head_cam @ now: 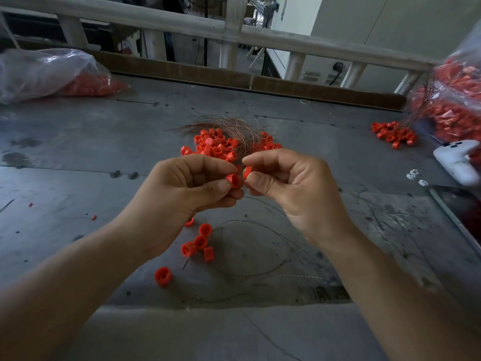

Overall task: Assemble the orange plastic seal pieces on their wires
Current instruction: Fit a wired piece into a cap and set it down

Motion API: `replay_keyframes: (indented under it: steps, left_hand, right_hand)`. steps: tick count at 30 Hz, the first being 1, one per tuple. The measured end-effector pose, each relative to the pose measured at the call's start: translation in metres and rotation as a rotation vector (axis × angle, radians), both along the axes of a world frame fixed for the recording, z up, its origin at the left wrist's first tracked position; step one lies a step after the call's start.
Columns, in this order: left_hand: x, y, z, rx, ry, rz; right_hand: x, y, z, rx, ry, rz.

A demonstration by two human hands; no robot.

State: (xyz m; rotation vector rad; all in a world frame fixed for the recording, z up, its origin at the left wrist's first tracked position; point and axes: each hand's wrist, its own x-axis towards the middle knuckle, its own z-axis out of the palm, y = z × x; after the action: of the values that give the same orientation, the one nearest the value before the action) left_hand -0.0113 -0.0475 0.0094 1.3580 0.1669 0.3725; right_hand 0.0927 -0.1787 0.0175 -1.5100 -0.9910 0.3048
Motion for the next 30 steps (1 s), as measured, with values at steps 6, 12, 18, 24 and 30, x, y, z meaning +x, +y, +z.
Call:
replay_keyframes:
  steps: [6,12,18,24,30]
  left_hand:
    - [0.0011,-0.0007,-0.0023,0.065,0.001,0.061]
    - [0.002,-0.0006,-0.0034,0.111,0.012,0.086]
    - [0.0015,-0.0006,-0.0046,0.14,0.004,0.087]
    - [0.0019,-0.001,-0.005,0.14,-0.007,0.076]
    - [0.0019,-0.0012,-0.003,0.135,-0.006,0.086]
  right_hand:
    - [-0.009,0.0032,-0.0056,0.005,-0.313,-0.072]
    - [-0.0077,0.0043,-0.0095,-0.036,-0.387,-0.113]
    - [-0.0084,0.0058,-0.0104,-0.01,-0.52,-0.165]
    - [-0.0078,0.0053,-0.0104,-0.001,-0.531,-0.185]
    - [-0.0079,0.0045,-0.0099,-0.014,-0.548,-0.205]
